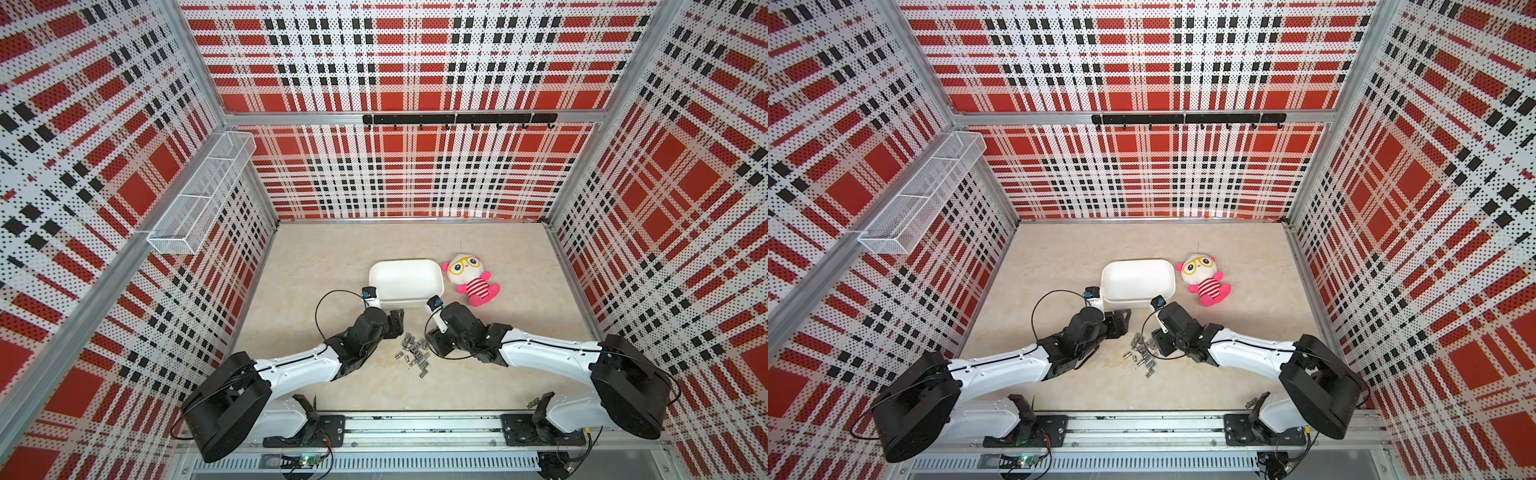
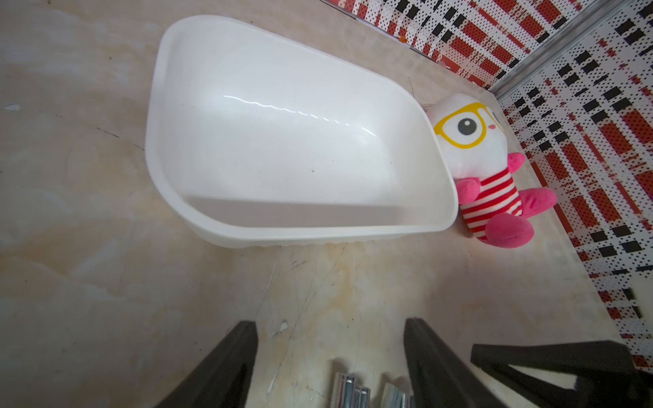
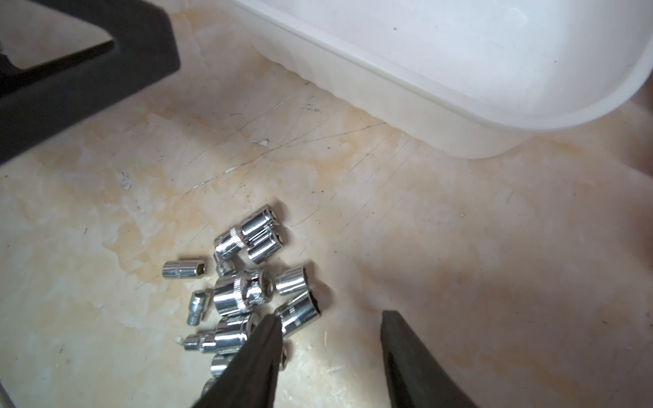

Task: Put the socket on the desktop into the storage box
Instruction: Pick up the socket head from the center of the board.

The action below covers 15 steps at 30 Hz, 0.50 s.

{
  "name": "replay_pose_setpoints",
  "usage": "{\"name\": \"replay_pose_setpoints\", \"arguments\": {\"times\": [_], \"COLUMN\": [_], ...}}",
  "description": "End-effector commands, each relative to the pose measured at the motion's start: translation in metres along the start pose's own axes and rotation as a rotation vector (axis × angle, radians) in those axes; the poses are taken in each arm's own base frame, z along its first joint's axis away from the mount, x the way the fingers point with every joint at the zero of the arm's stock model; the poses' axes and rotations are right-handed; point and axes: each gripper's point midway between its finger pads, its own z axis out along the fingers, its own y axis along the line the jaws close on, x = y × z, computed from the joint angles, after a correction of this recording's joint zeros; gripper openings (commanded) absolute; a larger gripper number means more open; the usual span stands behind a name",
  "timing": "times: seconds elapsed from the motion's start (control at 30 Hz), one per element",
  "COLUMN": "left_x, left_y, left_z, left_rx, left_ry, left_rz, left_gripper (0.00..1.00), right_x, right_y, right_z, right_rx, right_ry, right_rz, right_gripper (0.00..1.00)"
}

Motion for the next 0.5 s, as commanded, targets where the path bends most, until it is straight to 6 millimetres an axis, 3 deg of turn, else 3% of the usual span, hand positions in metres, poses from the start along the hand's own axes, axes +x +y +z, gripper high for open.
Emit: {"name": "replay_pose_setpoints", "arguments": {"times": [0.0, 0.47], "left_x": [-0.010, -0.015], "left_y": [-0.008, -0.002], "left_z": [-0.002, -0.002], "left_rx": [0.027, -0.014], "left_ry": [-0.011, -0.030], "left_rz": [-0.021, -0.010], "left_gripper": [0.71, 0.71], "right_x": [-0.001, 0.019], "right_y": [0.005, 0.023], "right_z": [-0.002, 0.019], "right_rx": [-0.021, -0.055], "right_ry": [-0.013, 0.093], "right_rz": [-0.019, -0.091], "right_gripper": [0.52, 0.49]}}
